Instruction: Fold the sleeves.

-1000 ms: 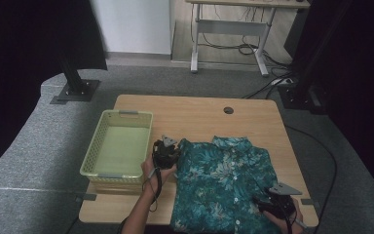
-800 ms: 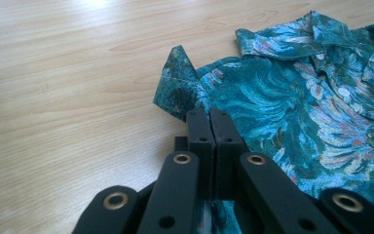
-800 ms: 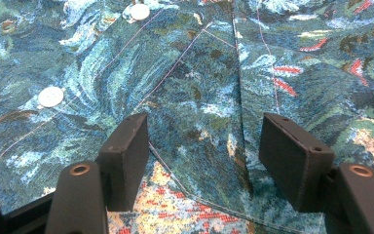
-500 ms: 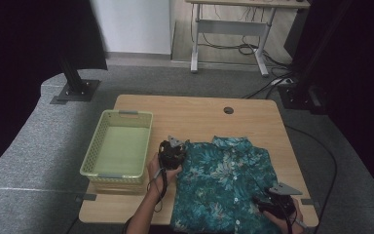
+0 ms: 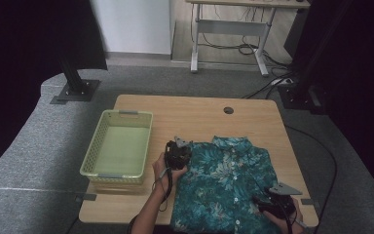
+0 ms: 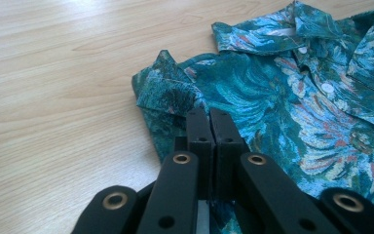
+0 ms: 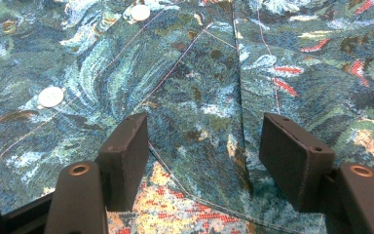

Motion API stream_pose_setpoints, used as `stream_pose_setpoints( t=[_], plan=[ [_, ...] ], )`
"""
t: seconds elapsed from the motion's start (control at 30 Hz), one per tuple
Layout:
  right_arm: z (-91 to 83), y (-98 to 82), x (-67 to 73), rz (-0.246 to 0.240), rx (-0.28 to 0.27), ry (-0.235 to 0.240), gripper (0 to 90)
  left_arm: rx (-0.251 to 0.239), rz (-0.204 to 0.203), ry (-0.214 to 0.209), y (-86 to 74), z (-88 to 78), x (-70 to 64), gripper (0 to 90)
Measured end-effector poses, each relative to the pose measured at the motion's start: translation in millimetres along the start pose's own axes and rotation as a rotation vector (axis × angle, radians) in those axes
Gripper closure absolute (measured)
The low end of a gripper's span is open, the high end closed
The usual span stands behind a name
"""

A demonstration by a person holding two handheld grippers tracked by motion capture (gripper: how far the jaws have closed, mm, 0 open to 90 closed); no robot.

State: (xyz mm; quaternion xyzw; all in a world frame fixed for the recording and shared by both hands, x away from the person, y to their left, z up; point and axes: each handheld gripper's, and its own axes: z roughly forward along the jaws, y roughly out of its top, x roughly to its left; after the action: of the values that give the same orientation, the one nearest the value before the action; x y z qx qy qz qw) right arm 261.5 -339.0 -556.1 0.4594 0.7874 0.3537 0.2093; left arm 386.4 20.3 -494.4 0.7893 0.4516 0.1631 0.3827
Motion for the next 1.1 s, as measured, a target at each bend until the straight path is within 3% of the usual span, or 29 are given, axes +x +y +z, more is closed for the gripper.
stream_pose_setpoints(
  t=[0.43, 0.87, 1.1],
  plan=[
    [0.0, -0.5, -0.2, -0.002, -0.004, 0.0, 33.9, 0.013, 0.009, -0.016, -1.4, 15.9, -13.0, 88.2],
    [0.1, -0.4, -0.4, -0.003, -0.004, 0.003, 33.9, 0.042, 0.002, -0.005, -3.8, 28.1, -14.6, 87.3],
    [0.3, -0.4, -0.3, -0.001, -0.005, 0.002, 33.8, 0.061, 0.029, -0.002, -2.1, 35.5, -22.6, 86.8]
  ],
)
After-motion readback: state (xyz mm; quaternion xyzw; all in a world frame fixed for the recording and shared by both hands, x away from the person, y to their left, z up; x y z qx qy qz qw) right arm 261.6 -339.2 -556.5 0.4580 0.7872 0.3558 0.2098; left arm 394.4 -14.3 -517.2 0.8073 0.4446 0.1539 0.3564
